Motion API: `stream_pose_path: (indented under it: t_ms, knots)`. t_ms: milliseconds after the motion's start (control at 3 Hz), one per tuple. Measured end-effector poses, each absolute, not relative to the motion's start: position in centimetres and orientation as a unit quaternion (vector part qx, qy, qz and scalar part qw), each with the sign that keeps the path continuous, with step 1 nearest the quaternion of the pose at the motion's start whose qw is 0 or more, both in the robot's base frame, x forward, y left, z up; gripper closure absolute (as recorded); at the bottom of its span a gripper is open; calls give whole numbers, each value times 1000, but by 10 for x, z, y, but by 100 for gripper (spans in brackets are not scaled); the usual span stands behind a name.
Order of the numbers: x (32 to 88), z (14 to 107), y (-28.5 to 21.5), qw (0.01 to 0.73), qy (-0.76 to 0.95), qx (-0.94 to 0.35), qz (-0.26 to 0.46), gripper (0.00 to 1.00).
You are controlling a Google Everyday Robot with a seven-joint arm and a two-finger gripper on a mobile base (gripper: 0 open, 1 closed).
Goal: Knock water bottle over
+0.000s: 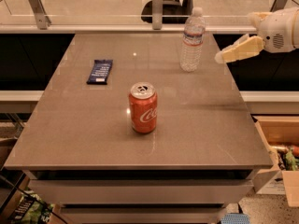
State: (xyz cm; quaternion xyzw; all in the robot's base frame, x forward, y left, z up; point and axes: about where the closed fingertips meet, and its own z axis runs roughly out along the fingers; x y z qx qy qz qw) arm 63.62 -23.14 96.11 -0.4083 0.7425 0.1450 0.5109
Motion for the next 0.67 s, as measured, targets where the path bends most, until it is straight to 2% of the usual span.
stream_pose_path:
  t_ms: [667]
  knots:
    - [660, 952, -213, 536, 720, -401, 183, 0]
